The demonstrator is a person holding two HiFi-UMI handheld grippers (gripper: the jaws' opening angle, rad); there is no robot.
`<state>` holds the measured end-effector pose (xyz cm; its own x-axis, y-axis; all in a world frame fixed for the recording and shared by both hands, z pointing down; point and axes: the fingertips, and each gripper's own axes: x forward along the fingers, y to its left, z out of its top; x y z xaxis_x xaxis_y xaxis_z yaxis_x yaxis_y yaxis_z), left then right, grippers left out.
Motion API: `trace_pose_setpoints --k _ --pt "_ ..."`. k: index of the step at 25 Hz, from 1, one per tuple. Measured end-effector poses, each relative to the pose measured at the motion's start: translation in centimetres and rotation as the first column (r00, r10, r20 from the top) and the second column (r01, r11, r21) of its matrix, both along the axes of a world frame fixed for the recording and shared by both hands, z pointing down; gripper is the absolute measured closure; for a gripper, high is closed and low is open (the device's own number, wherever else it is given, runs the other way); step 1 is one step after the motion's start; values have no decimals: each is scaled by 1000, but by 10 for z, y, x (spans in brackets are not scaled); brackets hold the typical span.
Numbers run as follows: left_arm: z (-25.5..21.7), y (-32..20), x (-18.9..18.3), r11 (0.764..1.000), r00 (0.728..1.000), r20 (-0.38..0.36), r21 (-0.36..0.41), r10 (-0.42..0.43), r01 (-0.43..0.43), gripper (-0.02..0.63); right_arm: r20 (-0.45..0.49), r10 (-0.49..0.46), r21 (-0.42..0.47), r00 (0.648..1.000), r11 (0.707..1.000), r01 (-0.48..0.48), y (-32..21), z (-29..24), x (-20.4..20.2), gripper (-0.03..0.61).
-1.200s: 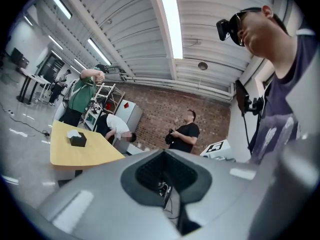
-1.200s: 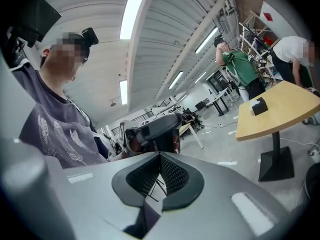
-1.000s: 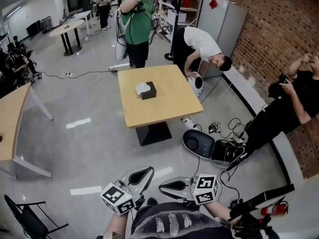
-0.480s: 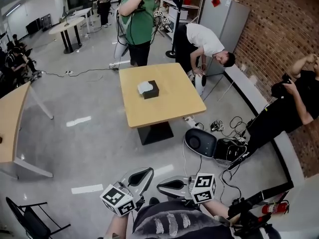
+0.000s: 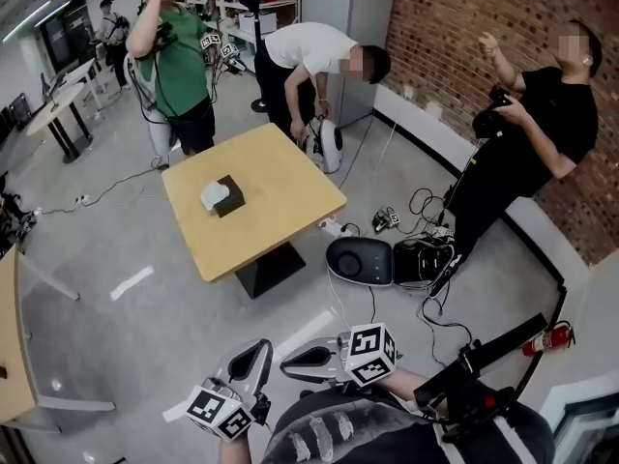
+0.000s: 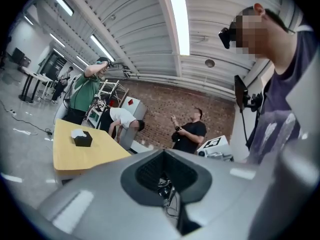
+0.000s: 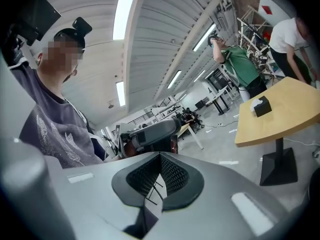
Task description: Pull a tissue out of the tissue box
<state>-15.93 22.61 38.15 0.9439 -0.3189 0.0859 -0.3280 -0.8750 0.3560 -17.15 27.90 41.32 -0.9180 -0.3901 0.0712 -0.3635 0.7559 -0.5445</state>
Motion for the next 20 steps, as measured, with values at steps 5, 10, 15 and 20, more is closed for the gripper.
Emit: trace_pose_setpoints --k 5,10,15,20 --pt "2 -18 27 1000 999 33 -7 29 -29 612 25 23 -10 999 1000 -23 -18 0 26 580" --pt "1 -37 53 1000 998 52 5 25 -25 612 51 32 -9 998 999 -32 -41 3 53 580" --pt "-7 -52 77 1000 997 71 18 -3 2 612 77 -3 0 997 1000 3 -58 -2 75 580" --pt "-7 -66 97 998 993 100 17 -63 62 612 110 -68 5 992 998 68 -73 -4 95 580"
